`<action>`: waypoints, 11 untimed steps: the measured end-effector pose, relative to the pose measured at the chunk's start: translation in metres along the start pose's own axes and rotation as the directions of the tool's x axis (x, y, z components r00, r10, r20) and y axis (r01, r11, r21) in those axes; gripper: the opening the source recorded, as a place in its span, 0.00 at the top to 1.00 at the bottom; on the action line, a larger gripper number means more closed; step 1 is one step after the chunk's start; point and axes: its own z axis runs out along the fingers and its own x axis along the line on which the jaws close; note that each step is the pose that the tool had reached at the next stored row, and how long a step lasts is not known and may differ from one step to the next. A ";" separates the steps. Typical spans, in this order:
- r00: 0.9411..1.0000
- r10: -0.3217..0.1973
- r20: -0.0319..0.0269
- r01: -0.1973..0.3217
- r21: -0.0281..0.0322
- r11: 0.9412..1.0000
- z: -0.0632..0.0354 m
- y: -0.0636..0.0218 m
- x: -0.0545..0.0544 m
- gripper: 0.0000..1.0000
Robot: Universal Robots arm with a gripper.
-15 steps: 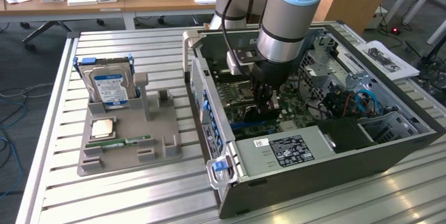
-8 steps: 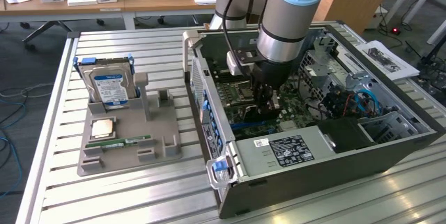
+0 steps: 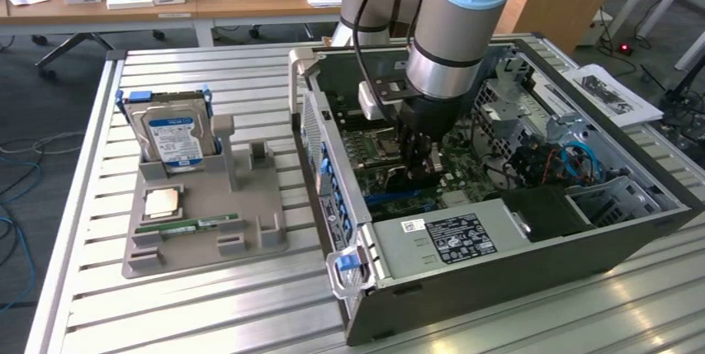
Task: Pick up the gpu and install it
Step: 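Insert the gpu into the slot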
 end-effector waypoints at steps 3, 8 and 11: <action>1.000 0.000 0.005 0.000 0.000 1.000 0.0000 0.0000 -0.001 0.73; 1.000 0.000 0.008 0.000 0.000 1.000 0.0000 0.0003 -0.001 0.73; 1.000 0.000 0.008 0.000 0.000 1.000 0.0000 0.0014 -0.001 0.73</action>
